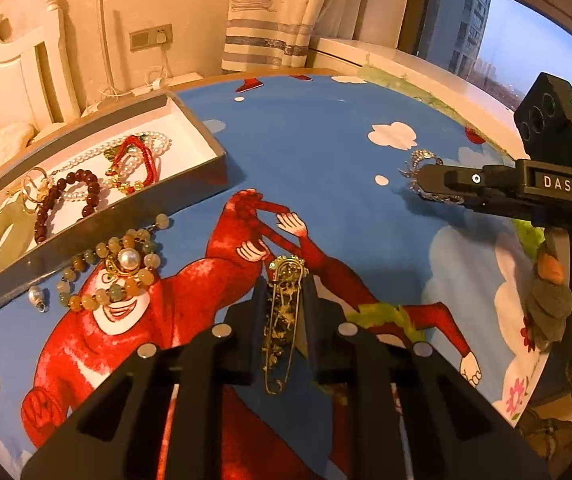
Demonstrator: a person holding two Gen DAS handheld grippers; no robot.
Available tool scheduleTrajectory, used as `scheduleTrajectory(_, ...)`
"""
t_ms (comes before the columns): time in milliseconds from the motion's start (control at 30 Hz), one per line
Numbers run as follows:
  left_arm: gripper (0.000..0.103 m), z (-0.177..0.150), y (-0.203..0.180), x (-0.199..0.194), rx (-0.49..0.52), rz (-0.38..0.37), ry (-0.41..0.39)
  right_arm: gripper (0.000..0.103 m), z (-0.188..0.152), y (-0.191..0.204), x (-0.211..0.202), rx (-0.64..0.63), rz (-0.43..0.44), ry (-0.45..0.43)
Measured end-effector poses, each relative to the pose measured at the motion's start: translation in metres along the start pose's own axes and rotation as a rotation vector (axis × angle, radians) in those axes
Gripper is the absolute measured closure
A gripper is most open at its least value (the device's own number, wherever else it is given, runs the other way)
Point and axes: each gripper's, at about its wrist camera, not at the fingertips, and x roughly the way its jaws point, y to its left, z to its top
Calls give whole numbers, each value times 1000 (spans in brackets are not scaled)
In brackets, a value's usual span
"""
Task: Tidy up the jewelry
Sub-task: 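Grasp the gold safety-pin brooch with the left tool while the right tool holds the silver brooch, then carry both brooches into the tray and open both tools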
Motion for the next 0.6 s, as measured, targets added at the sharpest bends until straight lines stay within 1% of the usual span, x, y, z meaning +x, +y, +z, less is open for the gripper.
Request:
scheduleTrajectory(100,86,-1,-5,-4,5,0,-1,72,0,0,-2,-10,7,-3)
scheduleTrajectory(233,86,-5,-29,-14,63,-19,-17,72,0,0,-5,-14,15,-13)
scheduleTrajectory(333,86,-7,-45,-19,101,-43,-28,72,0,5,-3,-21,5,0)
scheduleTrajectory(467,86,-8,-49,-20,102,-61,-40,72,-2,17,4,-36,22,24)
scheduleTrajectory(600,86,-8,-41,-22,82,-62,-49,72,-3,31,15,-59,29,46)
